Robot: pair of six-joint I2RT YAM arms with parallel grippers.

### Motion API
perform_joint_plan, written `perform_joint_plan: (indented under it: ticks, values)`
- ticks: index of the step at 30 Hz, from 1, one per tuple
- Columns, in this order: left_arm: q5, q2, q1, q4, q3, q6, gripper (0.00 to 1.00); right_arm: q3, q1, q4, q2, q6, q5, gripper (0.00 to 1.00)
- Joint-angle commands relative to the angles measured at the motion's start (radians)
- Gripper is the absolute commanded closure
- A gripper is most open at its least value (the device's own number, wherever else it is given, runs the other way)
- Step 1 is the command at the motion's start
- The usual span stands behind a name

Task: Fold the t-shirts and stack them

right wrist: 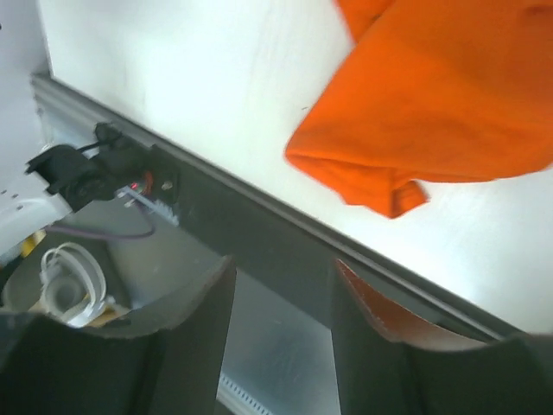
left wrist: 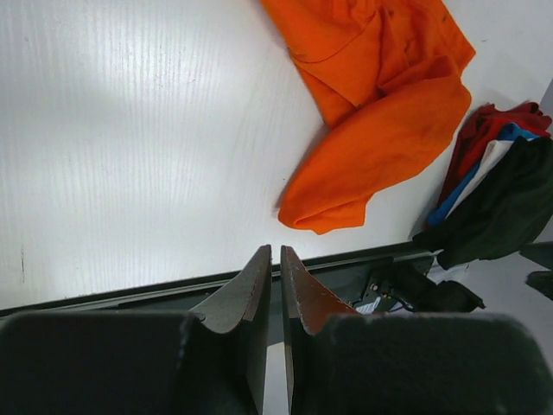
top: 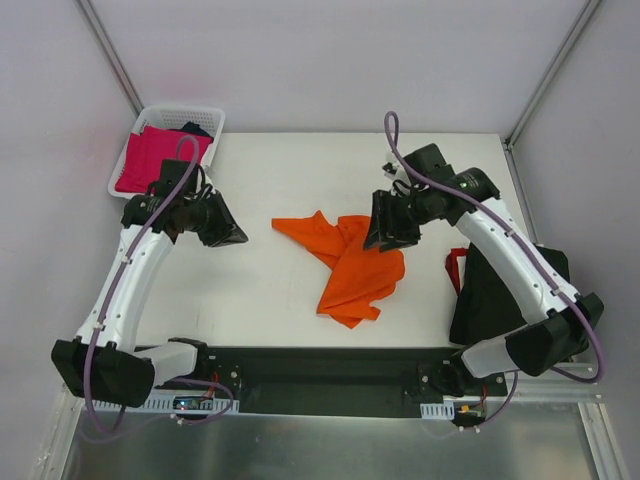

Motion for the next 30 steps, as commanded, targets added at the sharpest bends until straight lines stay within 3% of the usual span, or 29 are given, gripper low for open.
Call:
perform_joint_plan:
  ticks: [1,3,7,14,24,26,27,30]
  values:
    - [-0.005,0.08,-0.019,0.027,-0.013,-0.02,0.92,0.064,-0.056,-0.138,0.06,-0.044,0.198,0.53]
    - [0.022,0.126,-0.034,0.067,-0.002,-0.014,0.92,0.061,-0.062,-0.114,0.123,-0.041,0.181,0.54]
    - [0.173,0.366,-0.076,0.116,0.052,0.035,0.93,0.089,-0.073,-0.036,0.222,-0.013,0.072,0.55]
    - [0.108,0.606,-0.137,0.154,0.211,0.054,0.94,0.204,-0.088,-0.028,0.36,-0.021,0.018,0.55]
    - [0.188,0.994,-0.137,0.171,0.665,-0.043,0.95,0.248,-0.122,-0.041,0.429,-0.036,0.009,0.55]
    - [0.235,1.04,-0.133,0.203,0.716,-0.054,0.95,0.239,-0.126,-0.045,0.429,-0.043,0.02,0.55]
    - [0.328,1.062,-0.123,0.232,0.717,-0.082,0.94,0.238,-0.13,-0.046,0.427,-0.046,0.023,0.55]
    - [0.484,1.117,-0.11,0.395,0.662,-0.183,0.8,0.236,-0.137,-0.052,0.424,-0.056,0.038,0.55]
